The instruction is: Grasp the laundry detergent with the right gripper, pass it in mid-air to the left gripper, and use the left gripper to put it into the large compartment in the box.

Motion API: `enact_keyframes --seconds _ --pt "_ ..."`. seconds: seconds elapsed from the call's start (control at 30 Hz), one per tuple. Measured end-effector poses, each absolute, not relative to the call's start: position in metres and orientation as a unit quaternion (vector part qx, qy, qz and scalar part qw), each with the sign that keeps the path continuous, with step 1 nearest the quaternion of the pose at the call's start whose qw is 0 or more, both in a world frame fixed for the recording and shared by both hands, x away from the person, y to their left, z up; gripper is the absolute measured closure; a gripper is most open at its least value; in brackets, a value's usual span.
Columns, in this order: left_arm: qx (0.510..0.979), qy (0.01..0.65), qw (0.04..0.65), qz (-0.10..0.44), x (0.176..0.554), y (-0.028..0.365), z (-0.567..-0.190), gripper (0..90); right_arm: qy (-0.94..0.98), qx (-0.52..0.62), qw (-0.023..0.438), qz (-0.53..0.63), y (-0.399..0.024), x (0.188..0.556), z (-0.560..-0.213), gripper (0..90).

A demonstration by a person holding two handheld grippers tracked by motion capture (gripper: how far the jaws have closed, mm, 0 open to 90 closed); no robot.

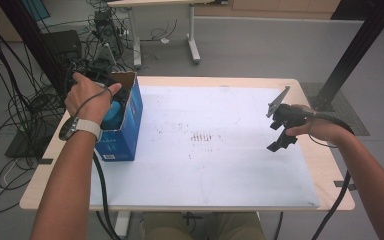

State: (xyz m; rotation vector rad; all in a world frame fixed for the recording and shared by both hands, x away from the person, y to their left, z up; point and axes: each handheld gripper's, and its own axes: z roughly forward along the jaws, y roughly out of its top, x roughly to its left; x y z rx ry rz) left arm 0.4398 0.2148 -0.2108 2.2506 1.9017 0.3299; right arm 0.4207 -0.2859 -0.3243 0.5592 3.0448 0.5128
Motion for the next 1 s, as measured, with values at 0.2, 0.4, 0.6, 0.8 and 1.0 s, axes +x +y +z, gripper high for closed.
enact_keyframes --seconds 0.2,0.4,0.6,0.8,1.0 --pt "0.771 0.619 0.100 0.116 0.433 0.208 -0.187 10.7 0.971 0.177 0.003 0.163 -0.285 0.420 -0.323 6.5" --pt "0.787 0.593 0.121 0.117 0.427 0.195 -0.167 10.0 0.971 0.179 0.005 0.161 -0.287 0.420 -0.322 6.5" --pt "0.814 0.553 0.141 0.106 0.422 0.177 -0.154 9.5 0.970 0.181 0.006 0.162 -0.289 0.419 -0.320 6.4" --pt "0.845 0.508 0.141 0.086 0.417 0.151 -0.152 9.5 0.970 0.181 0.006 0.164 -0.288 0.418 -0.317 6.4" --pt "0.868 0.467 0.148 0.078 0.415 0.132 -0.155 9.6 0.970 0.181 0.007 0.163 -0.288 0.417 -0.316 6.3"
